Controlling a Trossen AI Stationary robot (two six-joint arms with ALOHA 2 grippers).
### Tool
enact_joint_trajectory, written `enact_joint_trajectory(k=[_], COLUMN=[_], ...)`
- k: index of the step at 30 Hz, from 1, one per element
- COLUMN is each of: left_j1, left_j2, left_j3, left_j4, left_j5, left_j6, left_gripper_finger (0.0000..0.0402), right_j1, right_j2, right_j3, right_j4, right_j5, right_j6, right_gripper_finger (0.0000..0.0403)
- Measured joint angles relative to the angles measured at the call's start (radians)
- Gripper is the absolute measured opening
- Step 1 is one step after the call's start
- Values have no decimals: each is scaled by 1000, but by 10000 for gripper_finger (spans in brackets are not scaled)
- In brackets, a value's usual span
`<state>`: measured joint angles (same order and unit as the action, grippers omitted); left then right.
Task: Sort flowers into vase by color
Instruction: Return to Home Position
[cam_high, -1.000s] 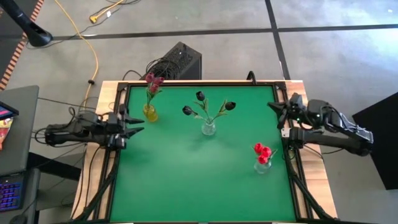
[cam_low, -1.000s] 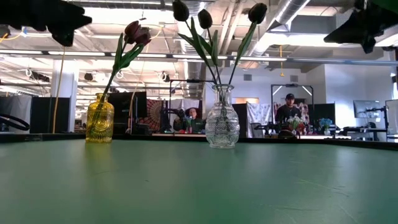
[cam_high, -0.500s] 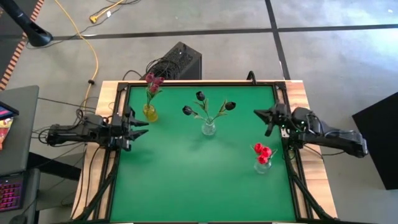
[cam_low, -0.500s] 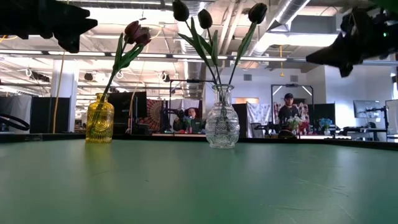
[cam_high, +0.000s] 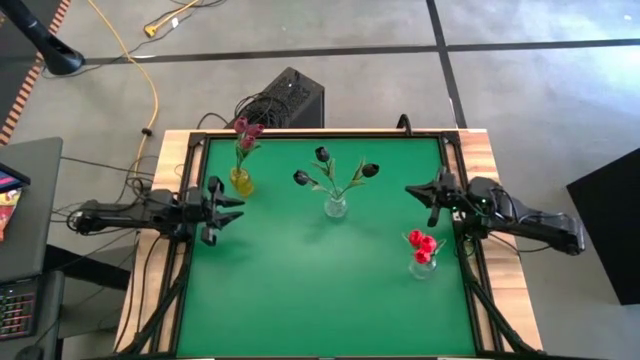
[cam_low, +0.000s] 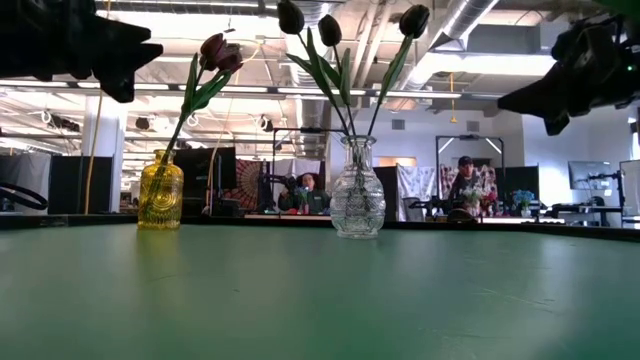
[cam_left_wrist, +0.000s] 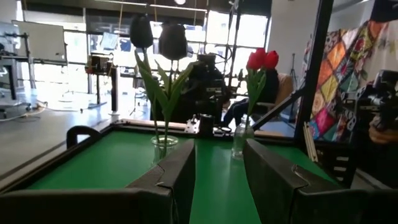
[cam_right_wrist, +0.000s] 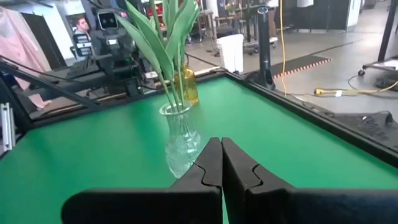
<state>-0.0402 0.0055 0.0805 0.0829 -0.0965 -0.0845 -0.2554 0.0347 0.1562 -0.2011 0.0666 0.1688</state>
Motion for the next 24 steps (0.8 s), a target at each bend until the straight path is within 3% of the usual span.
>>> enact_joint_trajectory(k=[15, 24], left_j1=[0, 0], left_j2=[0, 0], left_j3=[-21, -21], left_j4=[40, 39], left_j5=[13, 39], left_j6=[19, 19], left_gripper_finger=[123, 123], right_j1=[0, -3], right_j2=[-32, -29], right_j3=[-141, -144], right_j4=[222, 215], right_j5=[-41, -45], right_j6=[-18, -57], right_gripper_finger=[22, 25])
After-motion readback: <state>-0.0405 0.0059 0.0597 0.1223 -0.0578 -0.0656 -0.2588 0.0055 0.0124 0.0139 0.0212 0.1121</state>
